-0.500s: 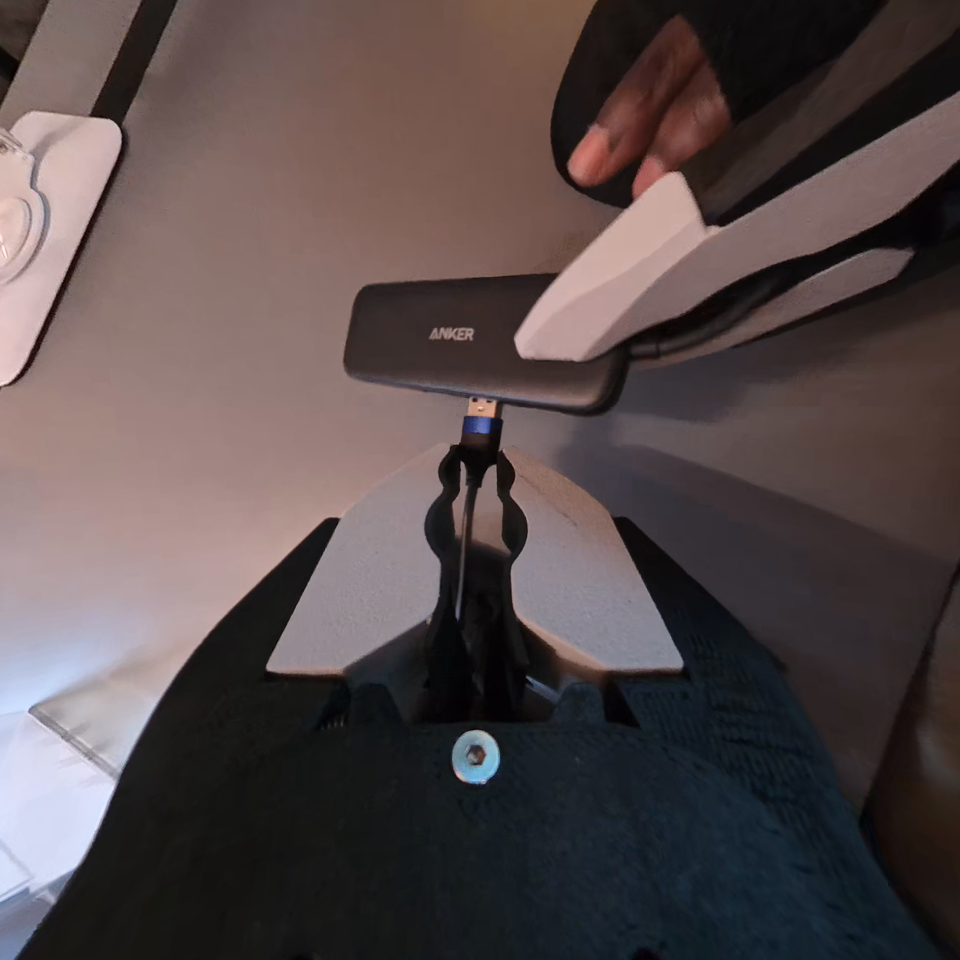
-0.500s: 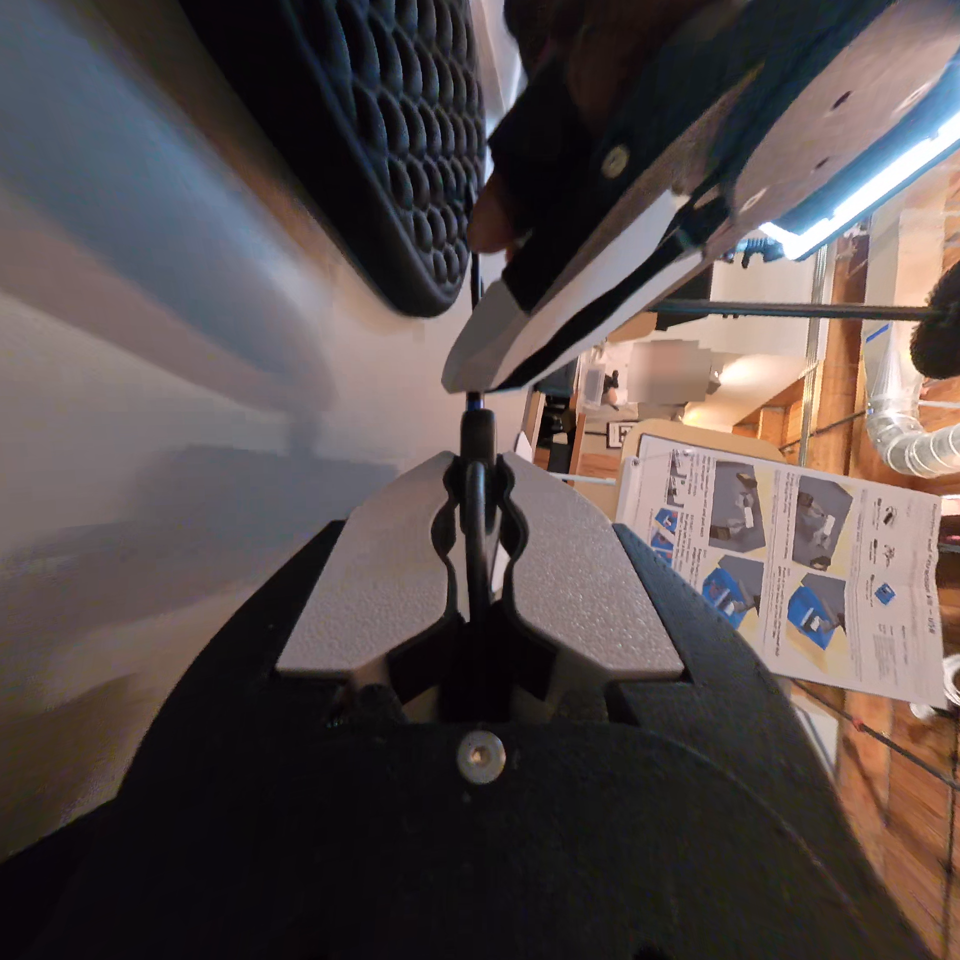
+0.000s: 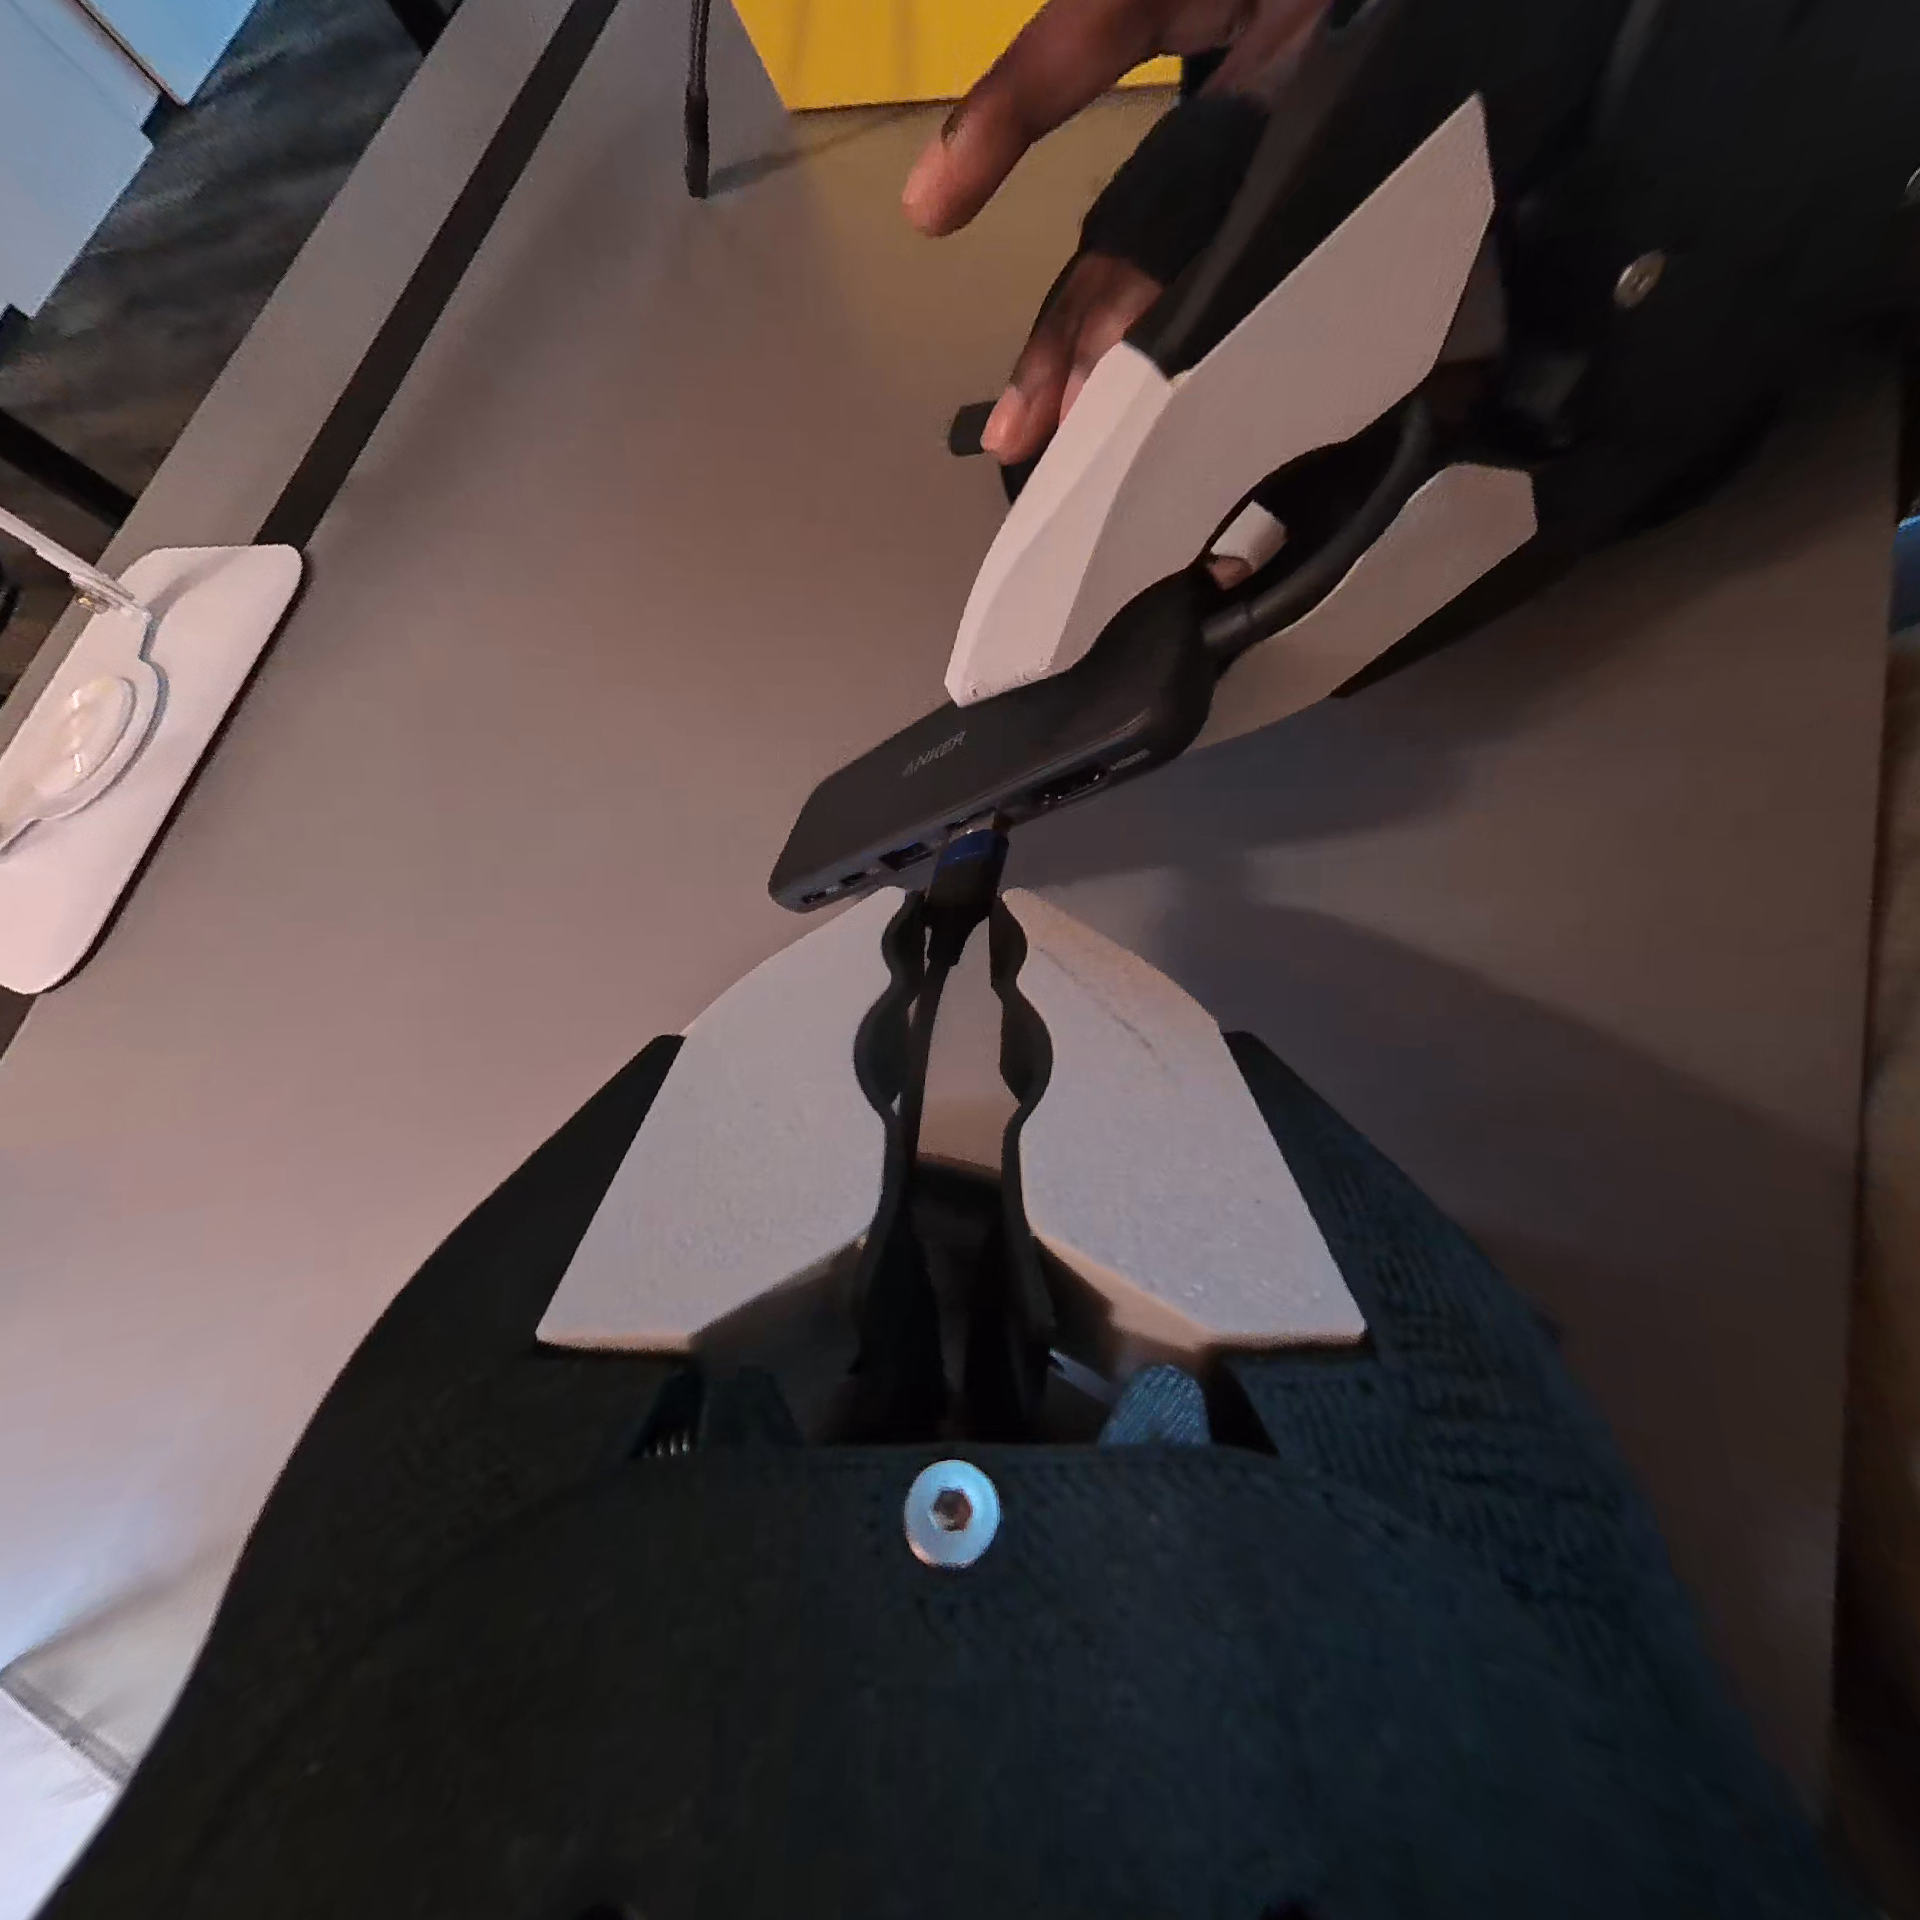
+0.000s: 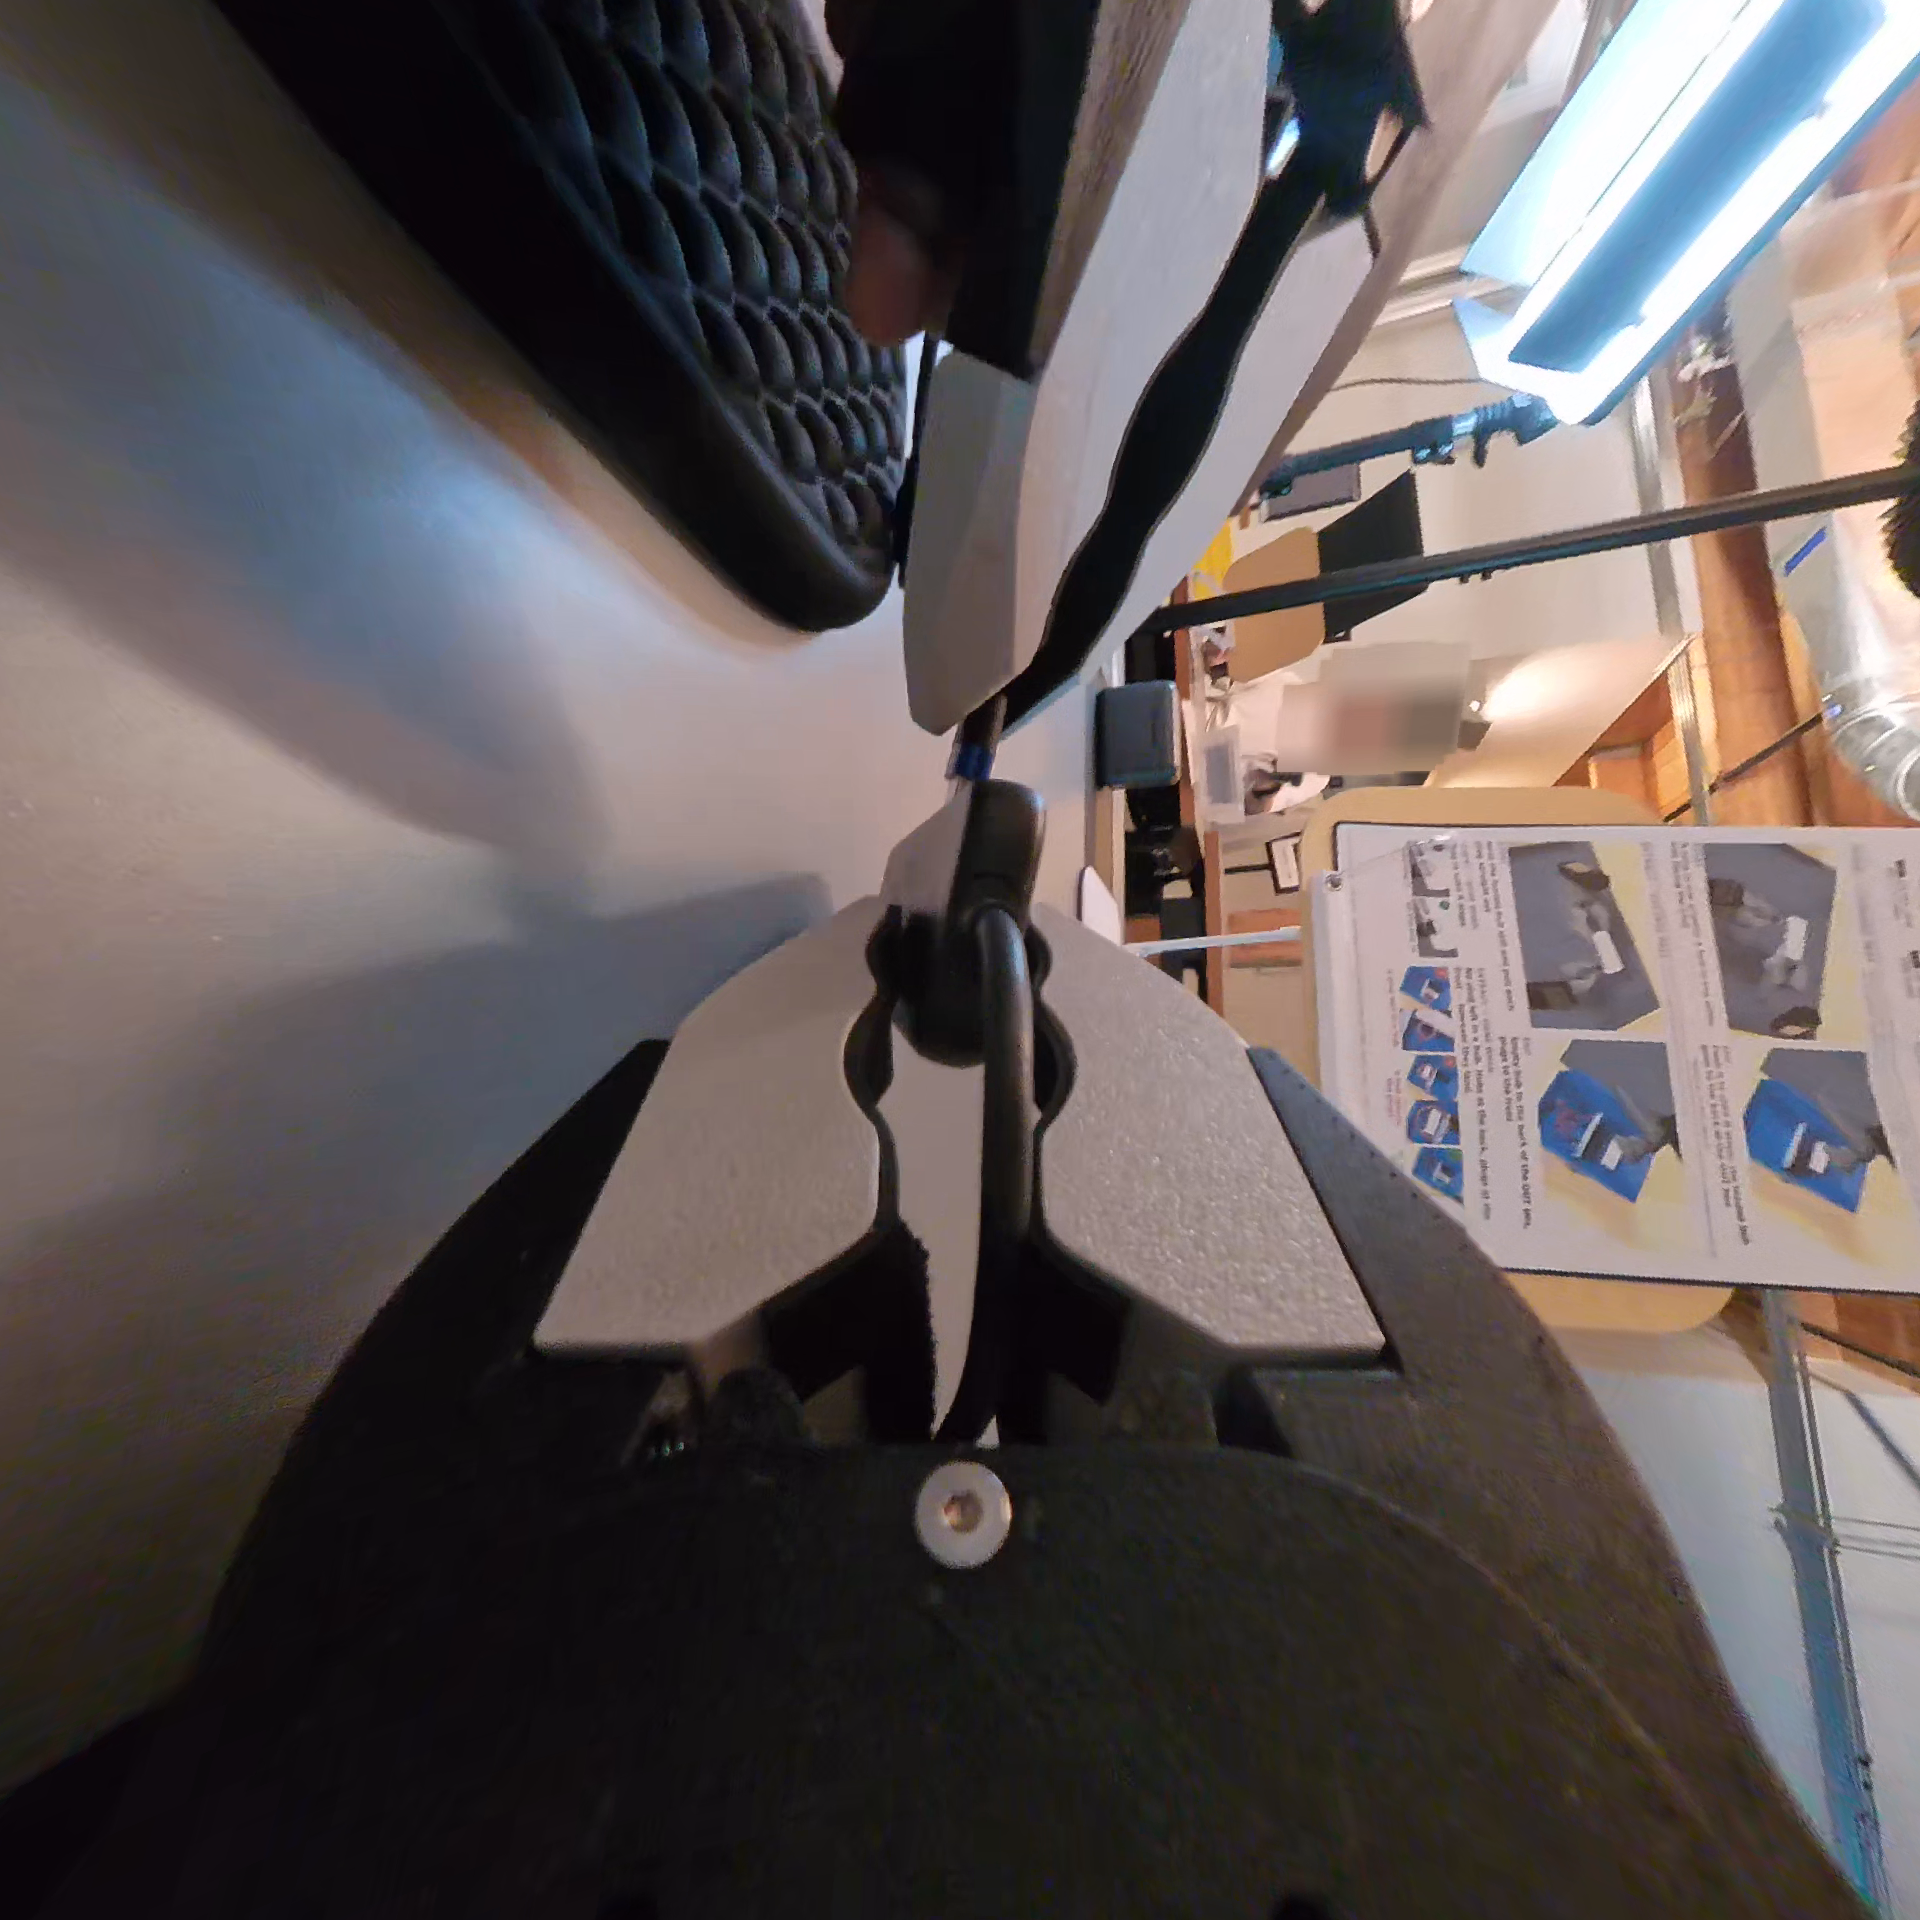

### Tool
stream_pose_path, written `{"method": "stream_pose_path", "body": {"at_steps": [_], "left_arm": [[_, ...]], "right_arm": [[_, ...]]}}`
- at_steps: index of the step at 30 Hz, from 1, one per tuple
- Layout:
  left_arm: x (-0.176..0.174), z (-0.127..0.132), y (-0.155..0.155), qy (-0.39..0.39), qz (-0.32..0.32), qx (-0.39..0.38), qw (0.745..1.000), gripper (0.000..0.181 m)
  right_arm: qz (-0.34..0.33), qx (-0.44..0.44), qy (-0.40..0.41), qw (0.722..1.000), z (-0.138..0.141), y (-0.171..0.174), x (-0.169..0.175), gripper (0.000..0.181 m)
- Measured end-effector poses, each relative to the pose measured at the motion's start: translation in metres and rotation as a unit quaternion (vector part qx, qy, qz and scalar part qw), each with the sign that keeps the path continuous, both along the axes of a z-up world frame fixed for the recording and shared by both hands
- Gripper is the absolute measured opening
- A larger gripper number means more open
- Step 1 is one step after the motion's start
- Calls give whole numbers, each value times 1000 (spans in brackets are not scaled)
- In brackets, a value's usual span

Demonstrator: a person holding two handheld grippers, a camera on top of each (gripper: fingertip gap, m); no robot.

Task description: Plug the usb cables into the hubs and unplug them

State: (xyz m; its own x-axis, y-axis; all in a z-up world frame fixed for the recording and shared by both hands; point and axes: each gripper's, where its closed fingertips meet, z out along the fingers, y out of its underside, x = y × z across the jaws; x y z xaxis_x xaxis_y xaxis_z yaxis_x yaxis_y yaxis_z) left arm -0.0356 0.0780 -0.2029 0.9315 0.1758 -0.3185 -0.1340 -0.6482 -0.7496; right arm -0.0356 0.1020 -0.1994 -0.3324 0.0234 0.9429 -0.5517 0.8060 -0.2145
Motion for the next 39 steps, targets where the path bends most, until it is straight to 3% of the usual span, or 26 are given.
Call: {"method": "stream_pose_path", "body": {"at_steps": [5,13,19,24,25,29,32,35,39], "left_arm": [[2,-2,-1,-18,1,12,1000,12],[16,7,1,5,-42,16,999,12],[10,5,0,36,1,-33,999,12],[9,16,4,7,8,26,1000,13],[8,22,6,2,9,43,999,15],[1,85,3,31,33,188,981,59],[-2,127,-20,87,61,304,947,65],[-17,127,-42,110,120,331,929,66],[-32,97,-37,107,131,299,939,67]], "right_arm": [[-33,23,-34,999,-14,5,-8,18],[11,-20,-11,1000,4,2,5,11],[-14,22,12,1000,6,-1,1,11],[-19,-16,14,1000,16,4,-2,11],[-20,-29,15,999,21,4,-3,11],[-72,-117,22,990,48,24,-13,11],[-92,-202,10,975,68,45,-17,11],[-95,-290,-14,952,84,62,-18,11],[-47,-419,-65,904,104,70,-11,12]]}}
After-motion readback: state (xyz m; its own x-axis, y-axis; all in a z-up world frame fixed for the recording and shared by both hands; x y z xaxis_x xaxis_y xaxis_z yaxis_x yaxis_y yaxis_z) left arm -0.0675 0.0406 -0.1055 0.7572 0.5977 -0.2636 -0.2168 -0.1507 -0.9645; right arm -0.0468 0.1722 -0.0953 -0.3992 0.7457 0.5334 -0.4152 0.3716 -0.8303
